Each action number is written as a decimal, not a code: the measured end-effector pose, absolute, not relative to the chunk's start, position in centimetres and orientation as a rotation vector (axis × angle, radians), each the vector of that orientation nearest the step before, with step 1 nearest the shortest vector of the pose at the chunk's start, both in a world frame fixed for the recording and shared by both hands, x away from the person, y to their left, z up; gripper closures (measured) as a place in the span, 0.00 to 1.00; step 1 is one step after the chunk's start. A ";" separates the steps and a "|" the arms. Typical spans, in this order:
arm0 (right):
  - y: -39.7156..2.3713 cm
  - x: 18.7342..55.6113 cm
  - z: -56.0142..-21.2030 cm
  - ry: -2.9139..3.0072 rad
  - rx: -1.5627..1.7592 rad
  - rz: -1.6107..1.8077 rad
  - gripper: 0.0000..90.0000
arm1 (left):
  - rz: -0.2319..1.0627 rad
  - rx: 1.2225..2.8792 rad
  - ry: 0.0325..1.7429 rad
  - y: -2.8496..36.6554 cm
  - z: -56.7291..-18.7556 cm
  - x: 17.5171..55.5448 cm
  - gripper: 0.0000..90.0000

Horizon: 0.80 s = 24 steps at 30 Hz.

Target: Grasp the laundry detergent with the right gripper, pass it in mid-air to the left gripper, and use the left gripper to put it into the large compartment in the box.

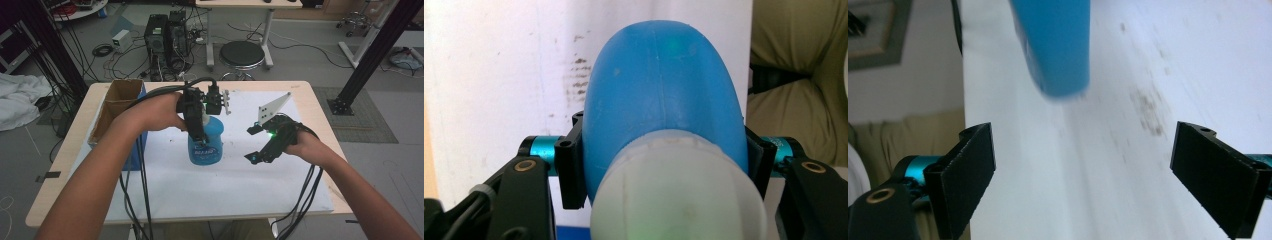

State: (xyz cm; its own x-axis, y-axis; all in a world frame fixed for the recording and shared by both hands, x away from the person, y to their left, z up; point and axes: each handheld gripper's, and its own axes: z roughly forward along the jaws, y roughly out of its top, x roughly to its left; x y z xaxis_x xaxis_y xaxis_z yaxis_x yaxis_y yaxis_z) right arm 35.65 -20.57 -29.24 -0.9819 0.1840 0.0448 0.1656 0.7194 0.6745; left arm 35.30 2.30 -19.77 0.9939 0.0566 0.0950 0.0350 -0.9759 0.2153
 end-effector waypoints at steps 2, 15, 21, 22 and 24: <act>-21.3 35.5 -29.0 2.918 0.295 1.053 0.11 | 0.165 2.921 0.107 2.8 -19.7 35.5 0.42; -25.9 35.7 -26.6 2.926 0.474 0.755 0.02 | 0.222 2.906 0.378 5.3 -19.1 37.3 0.42; -27.4 35.9 -26.3 2.938 0.527 0.610 0.02 | 0.229 2.895 0.498 6.1 -18.2 38.0 0.42; -27.7 36.0 -26.2 2.939 0.541 0.595 0.02 | 0.226 2.885 0.531 6.4 -17.9 38.1 0.42; -28.5 36.2 -26.0 2.958 0.560 0.569 0.02 | 0.228 2.871 0.576 6.7 -17.5 38.3 0.42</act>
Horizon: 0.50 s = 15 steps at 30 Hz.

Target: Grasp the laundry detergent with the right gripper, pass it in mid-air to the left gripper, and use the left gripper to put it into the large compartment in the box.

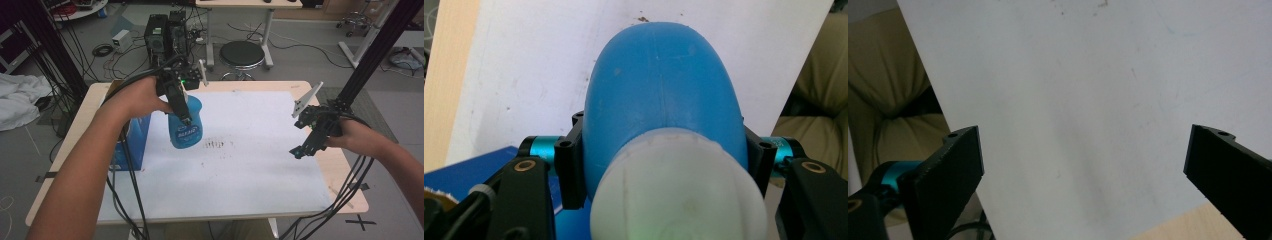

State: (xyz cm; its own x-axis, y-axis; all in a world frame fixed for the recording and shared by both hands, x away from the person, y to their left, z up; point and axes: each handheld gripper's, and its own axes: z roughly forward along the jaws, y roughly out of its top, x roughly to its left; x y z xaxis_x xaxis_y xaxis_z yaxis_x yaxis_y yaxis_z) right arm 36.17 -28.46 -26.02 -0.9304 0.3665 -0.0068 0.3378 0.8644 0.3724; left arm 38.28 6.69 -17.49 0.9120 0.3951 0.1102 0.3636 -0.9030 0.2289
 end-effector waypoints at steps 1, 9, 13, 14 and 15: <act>-28.7 36.2 -26.0 2.965 0.552 0.562 0.02 | 0.231 2.869 0.608 6.9 -17.1 38.4 0.42; -29.5 35.5 -25.2 3.015 0.485 0.502 0.02 | 0.264 2.799 0.805 9.0 -14.5 38.9 0.42; -29.4 35.5 -25.1 3.029 0.468 0.486 0.02 | 0.288 2.761 0.874 10.3 -12.8 38.8 0.42; -29.4 35.5 -25.1 3.029 0.463 0.486 0.02 | 0.293 2.755 0.889 10.6 -12.5 38.8 0.42; -29.4 35.5 -25.1 3.030 0.460 0.488 0.02 | 0.292 2.747 0.911 11.0 -12.0 38.8 0.42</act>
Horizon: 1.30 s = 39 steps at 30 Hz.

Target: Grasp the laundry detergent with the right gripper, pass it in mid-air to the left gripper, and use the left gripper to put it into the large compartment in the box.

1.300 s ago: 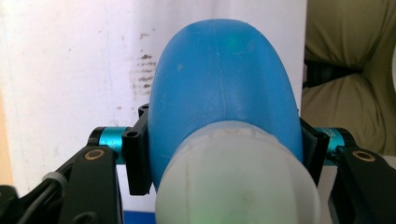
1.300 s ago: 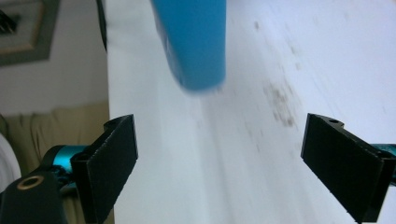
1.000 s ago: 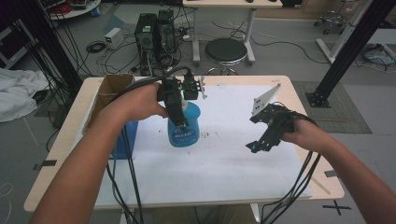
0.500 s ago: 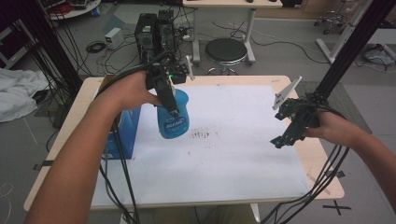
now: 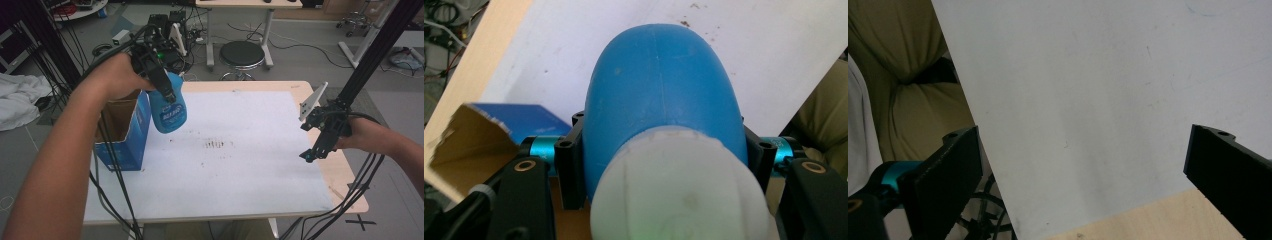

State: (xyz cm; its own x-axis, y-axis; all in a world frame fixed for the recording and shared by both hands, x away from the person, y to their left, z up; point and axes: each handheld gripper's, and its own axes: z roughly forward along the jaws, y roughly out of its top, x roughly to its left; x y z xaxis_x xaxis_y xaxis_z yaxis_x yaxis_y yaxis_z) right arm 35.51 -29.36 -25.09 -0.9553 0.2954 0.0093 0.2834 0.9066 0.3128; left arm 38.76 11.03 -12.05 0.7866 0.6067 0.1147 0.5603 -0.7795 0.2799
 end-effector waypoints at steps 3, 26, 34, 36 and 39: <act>-29.4 35.6 -25.1 3.036 0.449 0.489 0.02 | 0.292 2.729 0.953 11.9 -11.3 38.7 0.42; -28.7 36.0 -25.2 3.045 0.407 0.508 0.02 | 0.352 2.653 1.165 21.1 -8.2 37.3 0.42; -28.7 36.1 -25.3 3.040 0.411 0.505 0.02 | 0.363 2.667 1.181 23.2 -9.0 38.2 0.42; -28.7 36.2 -25.4 3.038 0.420 0.503 0.02 | 0.366 2.676 1.180 23.5 -9.5 38.6 0.42; -28.7 36.3 -25.5 3.042 0.421 0.509 0.02 | 0.359 2.686 1.184 24.0 -10.4 39.1 0.42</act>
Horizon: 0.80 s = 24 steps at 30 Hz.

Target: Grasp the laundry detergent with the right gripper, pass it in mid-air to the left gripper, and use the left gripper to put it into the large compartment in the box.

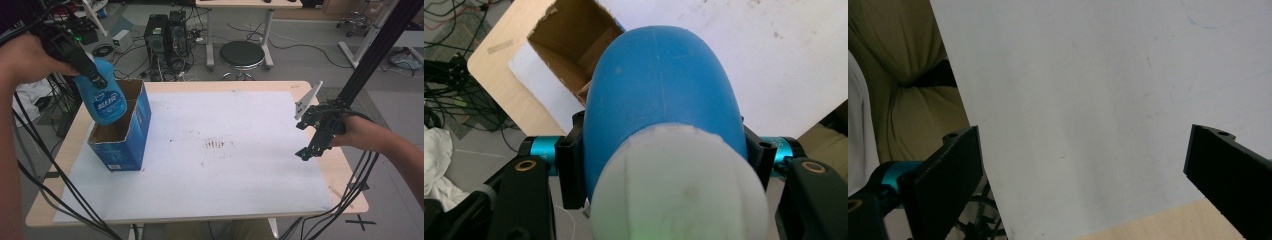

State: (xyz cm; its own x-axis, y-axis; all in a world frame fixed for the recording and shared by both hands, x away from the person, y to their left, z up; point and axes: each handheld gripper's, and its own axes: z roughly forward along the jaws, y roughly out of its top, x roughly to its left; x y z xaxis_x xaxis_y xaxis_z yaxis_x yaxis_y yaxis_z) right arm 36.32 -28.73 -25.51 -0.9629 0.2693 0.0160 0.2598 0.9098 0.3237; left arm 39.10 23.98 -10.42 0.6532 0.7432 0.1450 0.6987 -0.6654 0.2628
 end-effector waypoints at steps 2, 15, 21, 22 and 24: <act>-28.7 36.4 -25.7 3.044 0.426 0.508 0.02 | 0.357 2.689 1.181 24.1 -10.8 39.2 0.42; -28.8 36.4 -26.7 3.064 0.443 0.540 0.02 | 0.302 2.726 1.152 25.2 -17.5 40.8 0.42; -28.6 36.5 -27.1 3.075 0.452 0.537 0.02 | 0.297 2.752 1.116 25.5 -21.4 41.3 0.42; -28.6 36.5 -27.1 3.075 0.452 0.537 0.02 | 0.297 2.752 1.116 25.5 -21.4 41.3 0.42; -28.5 36.6 -27.4 3.075 0.456 0.538 0.02 | 0.280 2.768 1.105 25.5 -22.3 41.5 0.42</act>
